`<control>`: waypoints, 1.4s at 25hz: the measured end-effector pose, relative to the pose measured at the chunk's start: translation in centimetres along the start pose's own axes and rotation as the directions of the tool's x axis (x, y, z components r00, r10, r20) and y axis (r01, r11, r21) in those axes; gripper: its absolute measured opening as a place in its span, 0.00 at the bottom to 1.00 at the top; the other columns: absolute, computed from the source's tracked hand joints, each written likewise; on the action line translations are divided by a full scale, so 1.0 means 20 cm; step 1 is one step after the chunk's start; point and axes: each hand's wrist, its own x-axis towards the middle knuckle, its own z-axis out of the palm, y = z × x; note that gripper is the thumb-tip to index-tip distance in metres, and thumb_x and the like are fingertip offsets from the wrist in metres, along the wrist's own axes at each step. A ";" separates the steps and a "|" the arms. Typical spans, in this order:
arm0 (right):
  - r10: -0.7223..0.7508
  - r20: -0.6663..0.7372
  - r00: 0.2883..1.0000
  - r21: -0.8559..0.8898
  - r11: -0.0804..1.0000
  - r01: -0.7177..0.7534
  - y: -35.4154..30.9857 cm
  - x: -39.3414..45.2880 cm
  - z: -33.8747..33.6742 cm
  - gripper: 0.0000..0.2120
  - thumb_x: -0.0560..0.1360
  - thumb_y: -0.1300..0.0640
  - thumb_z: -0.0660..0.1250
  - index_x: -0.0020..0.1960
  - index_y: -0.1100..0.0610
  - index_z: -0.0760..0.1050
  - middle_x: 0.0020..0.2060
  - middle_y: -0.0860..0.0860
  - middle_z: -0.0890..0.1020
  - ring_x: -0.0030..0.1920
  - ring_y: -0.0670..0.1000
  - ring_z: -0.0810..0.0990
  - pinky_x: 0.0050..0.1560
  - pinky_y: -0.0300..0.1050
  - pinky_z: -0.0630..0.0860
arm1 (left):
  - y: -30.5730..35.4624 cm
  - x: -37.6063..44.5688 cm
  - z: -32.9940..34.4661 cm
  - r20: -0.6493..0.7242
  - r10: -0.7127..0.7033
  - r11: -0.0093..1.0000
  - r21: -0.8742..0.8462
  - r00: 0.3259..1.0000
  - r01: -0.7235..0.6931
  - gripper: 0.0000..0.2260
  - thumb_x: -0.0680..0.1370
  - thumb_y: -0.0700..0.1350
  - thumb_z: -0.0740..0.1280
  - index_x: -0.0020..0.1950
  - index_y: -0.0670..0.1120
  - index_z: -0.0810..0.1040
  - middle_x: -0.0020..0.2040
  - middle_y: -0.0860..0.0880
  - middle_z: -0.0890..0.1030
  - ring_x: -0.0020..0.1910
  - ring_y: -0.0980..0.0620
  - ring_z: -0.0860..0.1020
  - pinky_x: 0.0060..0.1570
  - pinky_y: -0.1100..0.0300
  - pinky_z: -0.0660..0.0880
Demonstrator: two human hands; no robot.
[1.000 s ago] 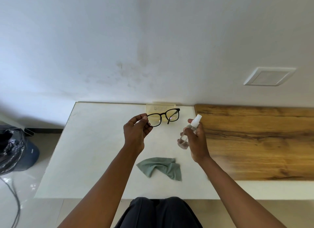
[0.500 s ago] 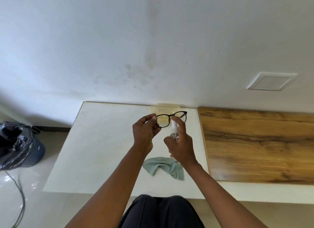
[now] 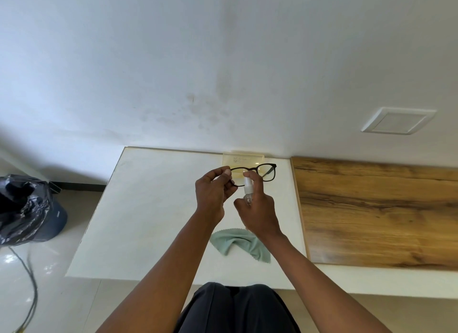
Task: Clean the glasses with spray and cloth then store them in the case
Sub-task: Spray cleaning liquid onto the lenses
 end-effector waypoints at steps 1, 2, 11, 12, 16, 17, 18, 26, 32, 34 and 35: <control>0.002 -0.004 1.000 0.006 1.000 -0.002 0.00 0.00 0.00 0.26 0.69 0.65 0.63 0.65 0.52 0.62 0.35 0.53 0.75 0.30 0.54 0.72 0.28 0.38 0.65 | 0.00 0.00 0.00 0.000 -0.003 1.000 -0.004 1.000 0.003 0.04 0.76 0.35 0.65 0.48 0.40 0.78 0.35 0.45 0.74 0.33 0.50 0.74 0.40 0.59 0.79; 0.009 -0.012 1.000 0.018 1.000 -0.009 0.00 0.00 0.00 0.26 0.69 0.65 0.63 0.65 0.52 0.62 0.34 0.53 0.74 0.30 0.55 0.72 0.28 0.40 0.67 | 0.00 0.00 -0.01 -0.002 -0.005 1.000 -0.010 1.000 0.005 0.04 0.76 0.35 0.65 0.49 0.40 0.78 0.35 0.45 0.75 0.33 0.50 0.74 0.39 0.60 0.79; 0.187 -0.144 0.972 0.123 0.978 -0.170 0.07 0.07 -0.16 0.24 0.68 0.63 0.61 0.57 0.41 0.61 0.29 0.57 0.76 0.28 0.62 0.76 0.28 0.58 0.78 | 0.01 0.01 -0.05 -0.021 -0.033 0.998 -0.063 0.999 0.032 0.04 0.76 0.36 0.65 0.49 0.39 0.78 0.34 0.45 0.75 0.34 0.50 0.74 0.39 0.59 0.80; 0.181 -0.138 0.974 0.126 0.978 -0.164 0.07 0.08 -0.17 0.24 0.69 0.64 0.61 0.57 0.41 0.61 0.30 0.58 0.76 0.27 0.63 0.76 0.27 0.58 0.77 | 0.01 0.02 -0.05 -0.022 -0.035 0.997 -0.064 0.999 0.033 0.03 0.76 0.36 0.65 0.48 0.40 0.78 0.34 0.45 0.75 0.34 0.50 0.74 0.39 0.59 0.80; 0.156 -0.131 0.979 0.179 0.975 -0.132 0.09 0.07 -0.17 0.26 0.68 0.64 0.62 0.58 0.40 0.62 0.28 0.60 0.75 0.26 0.63 0.76 0.26 0.57 0.77 | 0.01 0.02 -0.06 -0.024 -0.037 0.997 -0.066 0.999 0.035 0.03 0.77 0.36 0.65 0.47 0.40 0.78 0.34 0.45 0.75 0.33 0.50 0.75 0.39 0.60 0.80; 0.165 -0.144 0.976 0.197 0.971 -0.135 0.11 0.07 -0.17 0.26 0.68 0.63 0.62 0.59 0.39 0.62 0.28 0.61 0.75 0.26 0.63 0.76 0.27 0.56 0.78 | 0.01 0.03 -0.06 -0.026 -0.036 0.997 -0.069 0.999 0.034 0.03 0.77 0.36 0.65 0.47 0.40 0.78 0.34 0.45 0.75 0.33 0.51 0.75 0.38 0.60 0.80; 0.177 -0.158 0.971 0.218 0.966 -0.141 0.13 0.06 -0.17 0.27 0.66 0.61 0.61 0.59 0.38 0.62 0.29 0.63 0.75 0.27 0.63 0.76 0.27 0.56 0.78 | 0.01 0.03 -0.06 -0.028 -0.035 0.997 -0.072 0.999 0.033 0.03 0.77 0.36 0.65 0.46 0.40 0.78 0.34 0.45 0.75 0.33 0.51 0.75 0.38 0.60 0.80; 0.137 -0.171 0.976 0.021 0.991 -0.136 0.46 0.09 -0.15 0.35 0.68 0.68 0.62 0.71 0.53 0.54 0.60 0.58 0.68 0.57 0.58 0.71 0.57 0.52 0.71 | 0.00 0.07 -0.08 -0.055 -0.038 0.997 -0.066 0.998 0.034 0.03 0.77 0.36 0.65 0.47 0.40 0.78 0.34 0.45 0.75 0.33 0.51 0.75 0.39 0.60 0.80; 0.240 -0.258 0.936 -0.097 0.957 -0.272 0.61 0.10 -0.16 0.28 0.69 0.70 0.70 0.65 0.62 0.63 0.61 0.61 0.73 0.57 0.62 0.74 0.51 0.42 0.65 | -0.04 0.10 -0.07 -0.057 -0.048 0.997 -0.063 0.997 0.045 0.03 0.76 0.36 0.65 0.47 0.40 0.78 0.35 0.46 0.75 0.34 0.51 0.75 0.38 0.60 0.81; 0.275 -0.270 0.923 -0.097 0.946 -0.310 0.64 0.10 -0.15 0.26 0.69 0.70 0.69 0.64 0.63 0.64 0.59 0.62 0.74 0.55 0.62 0.75 0.49 0.42 0.67 | -0.05 0.11 -0.07 -0.055 -0.053 0.997 -0.060 0.997 0.049 0.03 0.76 0.36 0.65 0.47 0.40 0.78 0.35 0.46 0.75 0.34 0.51 0.75 0.38 0.61 0.81; 0.289 -0.277 0.917 -0.095 0.941 -0.325 0.65 0.11 -0.15 0.26 0.70 0.70 0.69 0.64 0.63 0.63 0.59 0.62 0.74 0.54 0.62 0.75 0.48 0.42 0.68 | -0.05 0.12 -0.07 -0.055 -0.053 0.997 -0.056 0.997 0.050 0.03 0.77 0.36 0.65 0.47 0.41 0.78 0.35 0.46 0.75 0.34 0.51 0.75 0.37 0.61 0.81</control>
